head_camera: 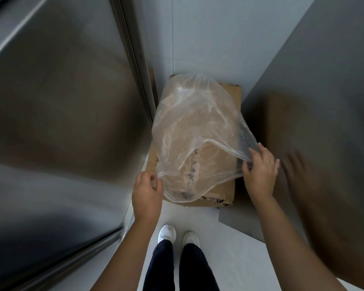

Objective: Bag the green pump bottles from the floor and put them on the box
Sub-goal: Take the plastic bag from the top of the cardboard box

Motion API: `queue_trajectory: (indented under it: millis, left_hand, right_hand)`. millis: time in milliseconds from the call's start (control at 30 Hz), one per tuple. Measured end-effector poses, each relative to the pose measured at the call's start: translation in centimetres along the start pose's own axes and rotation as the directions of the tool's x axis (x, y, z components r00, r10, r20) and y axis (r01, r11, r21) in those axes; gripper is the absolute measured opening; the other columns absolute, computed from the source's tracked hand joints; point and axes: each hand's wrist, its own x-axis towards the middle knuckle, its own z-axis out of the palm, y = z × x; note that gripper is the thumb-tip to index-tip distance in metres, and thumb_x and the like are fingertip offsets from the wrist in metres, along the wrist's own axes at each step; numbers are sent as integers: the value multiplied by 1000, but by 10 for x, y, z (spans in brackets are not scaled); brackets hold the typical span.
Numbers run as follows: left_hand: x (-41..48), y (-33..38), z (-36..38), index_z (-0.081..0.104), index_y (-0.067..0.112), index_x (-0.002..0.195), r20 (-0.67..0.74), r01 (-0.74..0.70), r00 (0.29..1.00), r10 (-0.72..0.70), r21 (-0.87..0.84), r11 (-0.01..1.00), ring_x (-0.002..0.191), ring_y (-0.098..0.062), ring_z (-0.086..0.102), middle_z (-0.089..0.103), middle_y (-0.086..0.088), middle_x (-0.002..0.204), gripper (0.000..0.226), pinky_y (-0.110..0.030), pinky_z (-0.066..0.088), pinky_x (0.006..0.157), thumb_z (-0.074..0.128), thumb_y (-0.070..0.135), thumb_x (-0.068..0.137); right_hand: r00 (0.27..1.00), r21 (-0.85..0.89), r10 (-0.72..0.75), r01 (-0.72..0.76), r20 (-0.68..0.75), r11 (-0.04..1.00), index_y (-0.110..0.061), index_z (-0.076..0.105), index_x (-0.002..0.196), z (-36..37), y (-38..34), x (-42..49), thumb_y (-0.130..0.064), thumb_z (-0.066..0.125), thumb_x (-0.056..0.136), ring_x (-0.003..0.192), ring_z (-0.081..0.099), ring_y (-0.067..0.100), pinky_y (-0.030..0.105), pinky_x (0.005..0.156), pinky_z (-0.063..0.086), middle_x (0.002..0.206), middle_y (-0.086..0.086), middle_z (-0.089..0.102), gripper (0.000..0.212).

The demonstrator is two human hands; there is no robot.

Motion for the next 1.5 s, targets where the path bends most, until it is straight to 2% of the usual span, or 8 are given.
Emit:
queue_trajectory:
  millis: [133,267,600,767,900,1033,1167,1500]
  left_hand:
    - [3,3,-8,60,5,95,-39,20,999,-22,-52,998,80,-15,52,55,-2,99,11,-25,37,69,56,10,86]
    - [5,8,-16,61,6,94,-66,32,997,-38,-92,995,80,-15,53,55,0,96,10,-25,38,69,56,10,86]
    - [-7,41,-56,58,19,83,-99,12,994,-37,-240,971,80,-15,57,63,-3,87,7,-22,39,68,56,14,86]
    - [-22,66,-79,59,19,84,-128,-38,992,-3,-317,948,80,-18,59,65,-3,85,8,-26,44,72,56,12,86]
    - [-35,82,-96,60,17,85,-145,-75,989,23,-363,929,77,-15,58,63,1,80,7,-23,45,71,56,11,86]
    - [-50,90,-113,57,28,77,-174,-99,984,26,-422,901,66,0,54,61,8,75,20,-13,44,66,57,11,86]
    - [-73,96,-130,59,29,77,-196,-119,980,32,-451,885,63,5,53,61,8,75,20,-5,42,62,57,11,87]
    - [-138,86,-162,64,31,81,-244,-116,970,-8,-492,863,74,-4,59,67,7,82,14,-11,46,66,58,20,87]
  right_hand:
    - [1000,45,1,-1,8,999,1,64,103,-4,1,6,-4,63,78,120,46,37,50,98,37,127,20,53,25]
    - [1000,86,5,-4,-4,996,2,66,93,-8,-1,5,-5,62,80,112,51,37,48,89,44,118,19,59,15]
    - [997,244,34,-15,-73,970,-4,65,96,-56,-31,-5,-9,55,86,96,55,28,26,74,36,98,12,64,14]
    - [996,360,43,-13,-75,933,-4,65,98,-97,-52,-16,-8,56,86,93,58,26,28,76,41,95,10,66,15]
    - [996,394,5,30,-88,919,-4,66,97,-127,-67,-27,-7,56,86,91,57,24,24,75,37,94,8,66,15]
    - [1000,491,23,-13,-14,871,-9,66,99,-148,-78,-40,-14,55,87,93,59,19,28,77,45,96,3,66,17]
    - [998,575,2,-41,68,817,-13,66,97,-171,-88,-54,-17,55,87,93,59,14,28,79,48,96,0,67,16]
    - [966,660,-179,13,185,751,-22,66,91,-199,-114,-93,-15,56,86,87,57,1,24,77,49,92,-7,65,12]
